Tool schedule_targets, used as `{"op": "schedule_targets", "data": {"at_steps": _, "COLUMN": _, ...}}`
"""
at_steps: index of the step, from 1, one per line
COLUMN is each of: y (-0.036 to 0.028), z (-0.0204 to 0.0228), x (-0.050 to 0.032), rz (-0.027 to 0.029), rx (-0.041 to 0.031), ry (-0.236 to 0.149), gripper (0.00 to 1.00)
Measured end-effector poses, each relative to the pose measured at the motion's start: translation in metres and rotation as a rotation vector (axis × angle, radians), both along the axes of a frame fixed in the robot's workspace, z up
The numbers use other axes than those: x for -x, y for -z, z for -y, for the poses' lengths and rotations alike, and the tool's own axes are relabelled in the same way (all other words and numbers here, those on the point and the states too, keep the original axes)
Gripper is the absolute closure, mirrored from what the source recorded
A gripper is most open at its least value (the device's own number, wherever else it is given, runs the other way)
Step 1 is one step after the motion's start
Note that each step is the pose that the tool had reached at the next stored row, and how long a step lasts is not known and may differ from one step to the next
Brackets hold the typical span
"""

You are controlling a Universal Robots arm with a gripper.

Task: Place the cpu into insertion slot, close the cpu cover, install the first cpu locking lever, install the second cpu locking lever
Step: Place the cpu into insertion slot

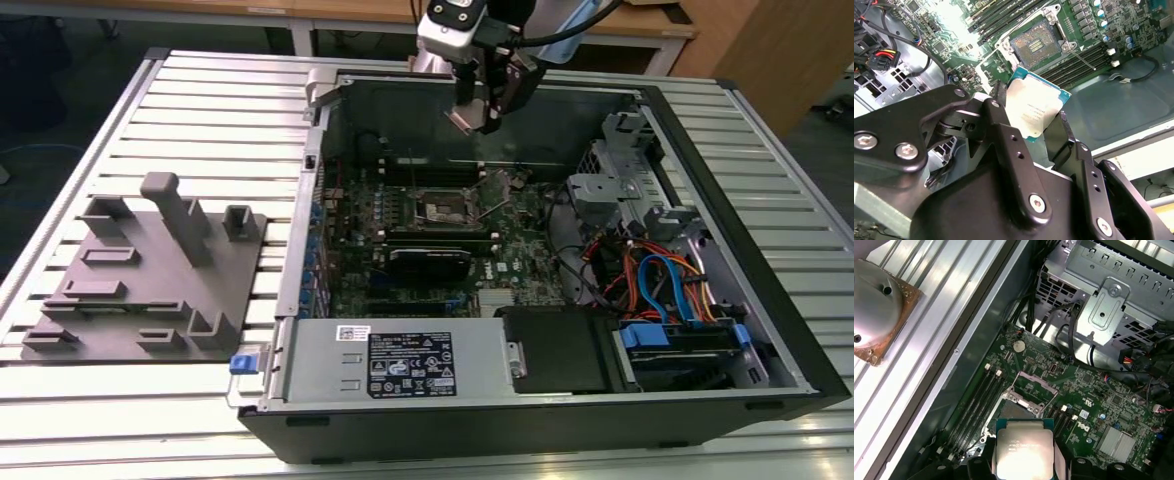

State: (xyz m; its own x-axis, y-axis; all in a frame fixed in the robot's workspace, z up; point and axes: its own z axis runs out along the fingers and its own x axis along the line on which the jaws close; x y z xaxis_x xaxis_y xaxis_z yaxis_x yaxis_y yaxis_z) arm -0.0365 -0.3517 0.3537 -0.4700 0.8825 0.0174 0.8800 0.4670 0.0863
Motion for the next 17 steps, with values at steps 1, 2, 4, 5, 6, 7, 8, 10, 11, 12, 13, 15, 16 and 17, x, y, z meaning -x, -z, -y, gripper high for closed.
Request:
{"op": "schedule_targets", "data": {"at_steps": 1, "y": 0.0, "z": 0.0, "x": 0.0, "rz": 0.0, "rx": 0.0, "ry": 0.0, "gripper": 0.46}}
{"op": "schedule_targets", "data": {"at_steps": 2, "y": 0.0, "z": 0.0, "x": 0.0, "rz": 0.0, "rx": 0.0, "ry": 0.0, "gripper": 0.46}}
{"op": "schedule_targets", "data": {"at_steps": 4, "y": 0.0, "z": 0.0, "x": 0.0, "rz": 0.0, "rx": 0.0, "ry": 0.0, "gripper": 0.46}}
{"op": "schedule_targets", "data": {"at_steps": 5, "y": 0.0, "z": 0.0, "x": 0.0, "rz": 0.0, "rx": 0.0, "ry": 0.0, "gripper": 0.46}}
{"op": "schedule_targets", "data": {"at_steps": 6, "y": 0.0, "z": 0.0, "x": 0.0, "rz": 0.0, "rx": 0.0, "ry": 0.001, "gripper": 0.46}}
{"op": "schedule_targets", "data": {"at_steps": 7, "y": 0.0, "z": 0.0, "x": 0.0, "rz": 0.0001, "rx": 0.0, "ry": 0.001, "gripper": 0.46}}
{"op": "schedule_targets", "data": {"at_steps": 8, "y": 0.0, "z": 0.0, "x": 0.0, "rz": 0.0, "rx": 0.0, "ry": 0.002, "gripper": 0.46}}
{"op": "schedule_targets", "data": {"at_steps": 10, "y": 0.0, "z": 0.0, "x": 0.0, "rz": 0.0, "rx": 0.0, "ry": 0.005, "gripper": 0.46}}
{"op": "schedule_targets", "data": {"at_steps": 11, "y": 0.0001, "z": 0.0, "x": 0.0, "rz": 0.0001, "rx": 0.0, "ry": 0.007, "gripper": 0.46}}
{"op": "schedule_targets", "data": {"at_steps": 12, "y": 0.0001, "z": 0.0, "x": 0.0, "rz": 0.0, "rx": -0.0001, "ry": 0.01, "gripper": 0.46}}
{"op": "schedule_targets", "data": {"at_steps": 13, "y": 0.0001, "z": 0.0, "x": 0.0, "rz": 0.0, "rx": 0.0, "ry": 0.014, "gripper": 0.46}}
{"op": "schedule_targets", "data": {"at_steps": 15, "y": 0.0001, "z": 0.0, "x": 0.0, "rz": 0.0, "rx": -0.0001, "ry": 0.022, "gripper": 0.46}}
{"op": "schedule_targets", "data": {"at_steps": 16, "y": 0.0002, "z": 0.0, "x": 0.0, "rz": 0.0, "rx": 0.0, "ry": 0.027, "gripper": 0.46}}
{"op": "schedule_targets", "data": {"at_steps": 17, "y": 0.0002, "z": 0.0, "x": 0.0, "rz": 0.0, "rx": 0.0, "ry": 0.032, "gripper": 0.46}}
